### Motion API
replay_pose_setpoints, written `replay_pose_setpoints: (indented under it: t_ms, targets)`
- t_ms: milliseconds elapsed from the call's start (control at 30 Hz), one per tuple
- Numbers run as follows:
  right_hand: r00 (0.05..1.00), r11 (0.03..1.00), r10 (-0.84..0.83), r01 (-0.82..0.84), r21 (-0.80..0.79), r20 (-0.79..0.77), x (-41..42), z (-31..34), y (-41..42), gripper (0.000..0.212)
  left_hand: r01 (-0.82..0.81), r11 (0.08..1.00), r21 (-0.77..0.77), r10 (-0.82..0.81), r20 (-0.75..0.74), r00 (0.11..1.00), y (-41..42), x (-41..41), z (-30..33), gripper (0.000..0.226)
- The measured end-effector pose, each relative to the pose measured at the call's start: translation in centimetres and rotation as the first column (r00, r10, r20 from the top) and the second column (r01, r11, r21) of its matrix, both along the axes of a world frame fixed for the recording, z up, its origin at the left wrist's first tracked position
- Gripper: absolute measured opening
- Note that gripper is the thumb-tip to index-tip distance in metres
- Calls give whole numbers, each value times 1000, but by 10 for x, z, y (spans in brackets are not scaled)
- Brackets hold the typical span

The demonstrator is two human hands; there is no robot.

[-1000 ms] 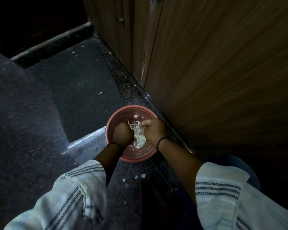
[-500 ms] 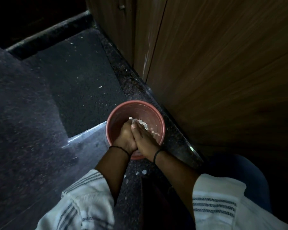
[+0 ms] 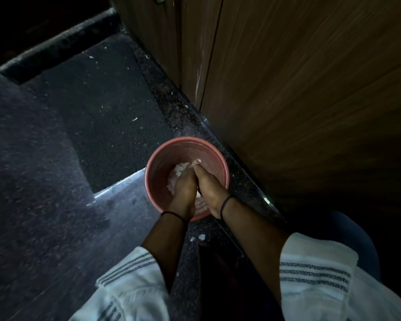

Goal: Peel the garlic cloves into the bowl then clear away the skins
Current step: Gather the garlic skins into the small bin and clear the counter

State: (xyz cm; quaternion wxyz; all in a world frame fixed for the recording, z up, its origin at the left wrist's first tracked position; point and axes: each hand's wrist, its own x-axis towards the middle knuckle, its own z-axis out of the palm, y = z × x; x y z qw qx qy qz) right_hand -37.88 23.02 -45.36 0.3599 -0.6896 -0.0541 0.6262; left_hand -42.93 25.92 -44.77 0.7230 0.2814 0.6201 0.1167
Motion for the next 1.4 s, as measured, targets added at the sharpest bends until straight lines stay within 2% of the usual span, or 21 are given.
replay_pose_setpoints:
  t_ms: [67, 200, 267, 300, 333, 367, 433, 533, 600, 700, 767, 833, 900, 933, 1000, 1067, 1100, 1167, 1267, 1333, 1400]
  targets:
    - [999, 998, -42, 42, 41, 12, -7, -2, -1, 52, -30, 999, 11, 29, 65, 997, -8, 3, 4, 38]
    - [995, 993, 9, -20, 114, 97, -11, -1, -8, 53, -228, 953, -201, 255, 120, 959, 5, 4, -3, 46]
    - [990, 999, 16, -21, 39, 141, -9, -15, -11, 86, -261, 946, -191, 295, 180, 938, 15, 6, -3, 48]
    - [994, 1000, -3, 3, -5, 107, -4, -27, -12, 102, -246, 959, -138, 271, 205, 940, 16, 9, 3, 45]
    - [997, 999, 4, 0, -49, 80, 1, -31, -12, 106, -210, 976, -49, 216, 219, 951, 14, 12, 6, 38]
    - [999, 996, -25, 29, -89, 45, 4, -22, -11, 96, -115, 991, 74, 101, 173, 980, 10, 12, 6, 32]
    - [995, 994, -96, 94, -54, -24, 8, -2, -3, 68, 64, 986, 157, -80, 97, 992, -4, 9, -7, 32]
    - [999, 998, -31, 30, 57, 21, 8, 7, 3, 45, 34, 997, 74, -35, 12, 999, -12, -6, -31, 32]
    - [989, 989, 17, -37, 140, 144, 0, 9, 0, 33, 89, 984, 153, -81, -54, 995, -10, -12, -41, 41]
    - [922, 959, 157, -227, 167, 355, -6, -7, -15, 35, -151, 975, -165, 176, 151, 973, 8, -14, -28, 45]
    - [765, 885, 407, -466, -6, 500, -1, -15, -21, 46, -246, 932, -265, 304, 209, 929, 19, -8, -18, 46]
    - [659, 814, 574, -525, -248, 486, 6, -16, -18, 48, -169, 985, -22, 170, 181, 969, 18, 0, -13, 30]
    - [716, 842, 539, -476, -255, 443, 7, -15, -14, 47, -56, 983, 177, 38, 106, 994, 7, -1, -16, 22]
    - [801, 904, 425, -394, -163, 420, 7, -12, -12, 44, -12, 986, 165, -6, 110, 994, 3, -3, -17, 22]
    - [945, 987, 125, -148, 56, 301, 5, -3, -12, 35, -1, 999, 35, -2, 97, 995, -1, -12, -28, 30]
    - [966, 978, -36, -18, 206, 255, 9, 4, -12, 34, -57, 992, -109, 59, 13, 998, 1, -26, -42, 45]
    - [966, 973, -30, -30, 229, 257, 10, 5, -10, 35, -71, 984, -165, 66, -32, 997, 0, -30, -45, 53]
    - [951, 959, 98, -169, 227, 292, 6, 1, -9, 39, -83, 969, -234, 96, 45, 994, 0, -29, -48, 55]
    - [790, 875, 417, -482, 36, 449, -3, -16, -16, 48, -228, 933, -279, 286, 191, 939, 2, -13, -34, 47]
    - [816, 900, 424, -430, -78, 392, 0, -20, -20, 50, -258, 949, -181, 294, 219, 930, 7, -4, -29, 40]
    - [929, 966, 257, -241, -91, 267, 2, -15, -14, 63, -191, 978, 87, 175, 166, 970, 7, 1, -25, 31]
